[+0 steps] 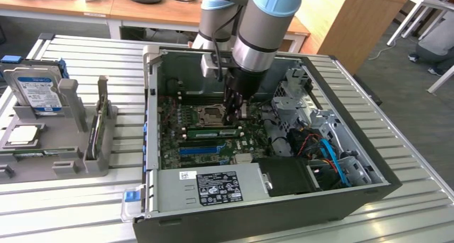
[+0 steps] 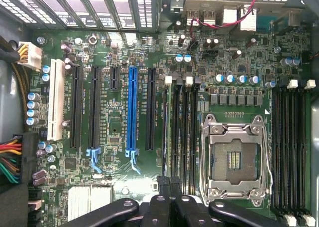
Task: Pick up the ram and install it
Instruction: 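Press down the ram until it locks into place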
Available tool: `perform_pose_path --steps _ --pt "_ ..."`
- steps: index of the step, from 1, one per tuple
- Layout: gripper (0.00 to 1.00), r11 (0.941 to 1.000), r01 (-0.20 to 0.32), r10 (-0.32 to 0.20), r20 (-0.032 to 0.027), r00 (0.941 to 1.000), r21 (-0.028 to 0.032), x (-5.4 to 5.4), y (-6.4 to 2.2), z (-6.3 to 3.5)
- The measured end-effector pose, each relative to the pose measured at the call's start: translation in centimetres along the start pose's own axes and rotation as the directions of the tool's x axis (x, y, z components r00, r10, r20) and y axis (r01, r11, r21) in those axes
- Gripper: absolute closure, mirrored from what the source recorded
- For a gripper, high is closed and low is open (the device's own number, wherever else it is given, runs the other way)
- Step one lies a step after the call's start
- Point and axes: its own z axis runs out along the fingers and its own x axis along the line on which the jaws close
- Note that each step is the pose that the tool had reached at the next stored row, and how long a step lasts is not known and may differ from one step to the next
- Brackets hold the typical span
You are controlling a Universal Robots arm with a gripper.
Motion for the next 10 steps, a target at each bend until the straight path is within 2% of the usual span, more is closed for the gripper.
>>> perform_pose_path --steps 10 --pt "0.89 1.0000 0.000 0.000 0.0000 1.0000 0.0000 0.0 -1.48 -0.07"
